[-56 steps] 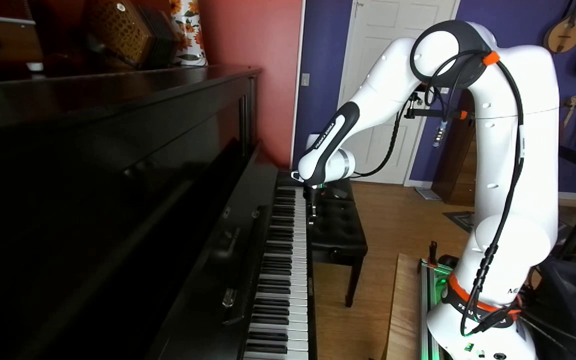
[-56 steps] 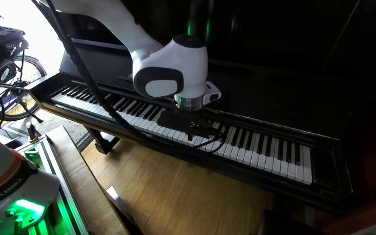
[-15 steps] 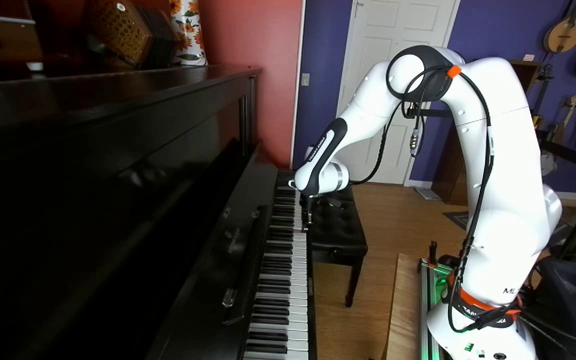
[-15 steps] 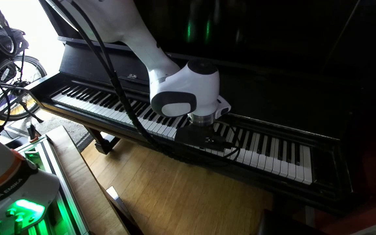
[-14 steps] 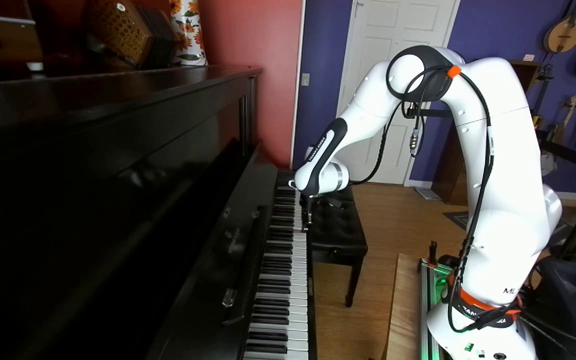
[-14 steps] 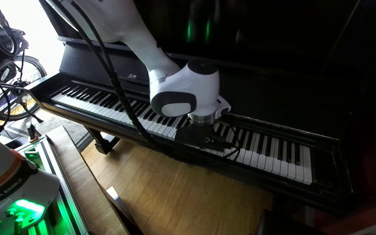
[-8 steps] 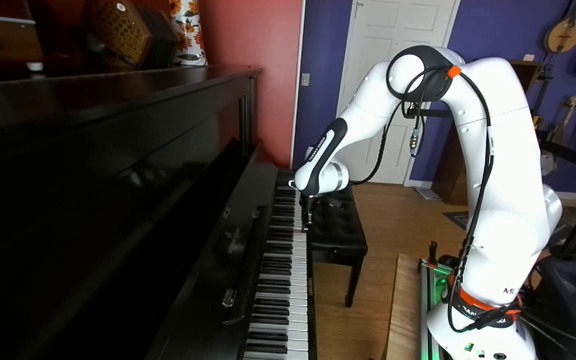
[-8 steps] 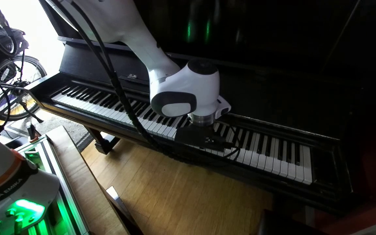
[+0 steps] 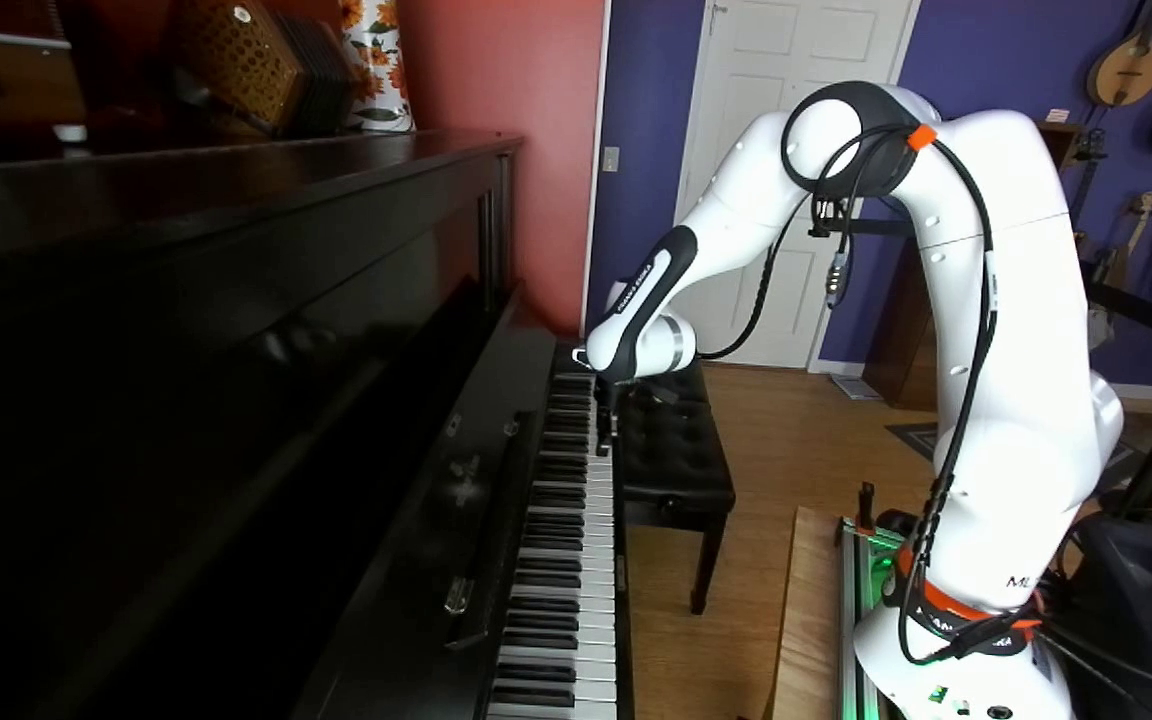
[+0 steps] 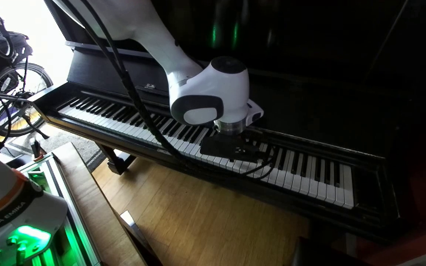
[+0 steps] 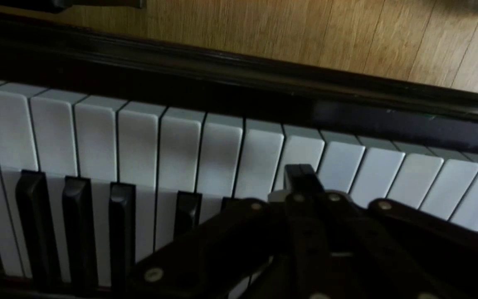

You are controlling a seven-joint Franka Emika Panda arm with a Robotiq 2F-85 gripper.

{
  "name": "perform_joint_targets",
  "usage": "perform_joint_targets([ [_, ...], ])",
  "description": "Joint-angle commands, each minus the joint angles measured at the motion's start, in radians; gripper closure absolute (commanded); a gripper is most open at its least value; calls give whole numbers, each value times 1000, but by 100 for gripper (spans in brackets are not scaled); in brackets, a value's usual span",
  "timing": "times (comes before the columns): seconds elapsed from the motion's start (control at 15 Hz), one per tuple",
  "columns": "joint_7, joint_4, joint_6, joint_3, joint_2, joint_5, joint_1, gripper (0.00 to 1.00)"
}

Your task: Press a white key in the middle of the piano

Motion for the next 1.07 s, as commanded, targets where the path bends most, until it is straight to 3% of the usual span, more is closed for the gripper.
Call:
perform_joint_targets([
  [0.0,14,-25,8,-16,-51,-34,18,100],
  [0.07,16,-27,6,-16,-61,-31,19,82],
  [0.13,16,-31,6,-18,-72,-32,21,73],
  [0.73,96,-114,-19,-89,-249,-81,78,7],
  [0.8,106,-125,-26,-94,-275,-83,83,1],
  [1.0,159,-155,-44,-121,-349,-111,112,0],
])
